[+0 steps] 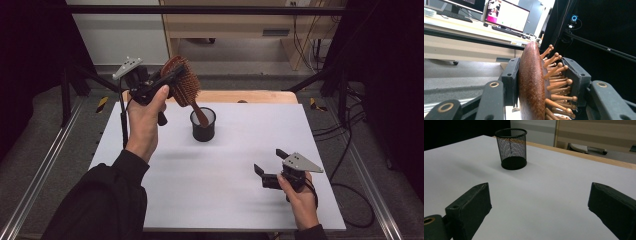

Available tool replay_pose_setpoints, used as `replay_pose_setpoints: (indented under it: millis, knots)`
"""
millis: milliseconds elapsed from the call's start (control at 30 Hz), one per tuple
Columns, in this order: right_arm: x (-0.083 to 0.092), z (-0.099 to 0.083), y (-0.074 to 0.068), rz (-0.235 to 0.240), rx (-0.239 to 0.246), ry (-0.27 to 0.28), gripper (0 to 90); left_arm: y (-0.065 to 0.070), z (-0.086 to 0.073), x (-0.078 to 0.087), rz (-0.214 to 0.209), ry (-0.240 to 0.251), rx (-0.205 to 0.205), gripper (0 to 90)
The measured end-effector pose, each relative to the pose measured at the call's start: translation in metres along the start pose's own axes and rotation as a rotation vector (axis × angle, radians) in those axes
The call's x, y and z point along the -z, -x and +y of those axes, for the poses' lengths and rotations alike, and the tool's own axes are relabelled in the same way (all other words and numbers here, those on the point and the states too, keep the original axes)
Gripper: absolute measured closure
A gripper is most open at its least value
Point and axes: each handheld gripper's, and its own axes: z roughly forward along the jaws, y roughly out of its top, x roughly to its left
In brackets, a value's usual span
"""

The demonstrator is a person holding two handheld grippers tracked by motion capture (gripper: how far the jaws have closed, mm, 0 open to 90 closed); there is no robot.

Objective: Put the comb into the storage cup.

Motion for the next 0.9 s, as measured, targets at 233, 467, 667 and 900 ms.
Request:
replay_pose_setpoints:
  millis: [233, 467, 667, 900]
  knots:
    - [-0.001, -0.001, -0.001, -0.002, 0.013, -0.012, 4.4, -0.002, 0.000, -0.004, 0.002, 0.003, 0.008, 51.4]
    - [-0.002, -0.002, 0.000, -0.001, 0.014, -0.023, 4.4, -0.006, -0.003, -0.011, -0.003, 0.008, 0.026, 51.4]
    - [-0.002, -0.002, 0.000, -0.003, 0.015, -0.025, 4.4, -0.008, -0.008, -0.018, -0.008, 0.006, 0.034, 51.3]
    - [-0.003, -0.002, -0.001, 0.009, 0.016, -0.027, 4.4, -0.008, -0.013, -0.027, -0.017, -0.003, 0.021, 51.3]
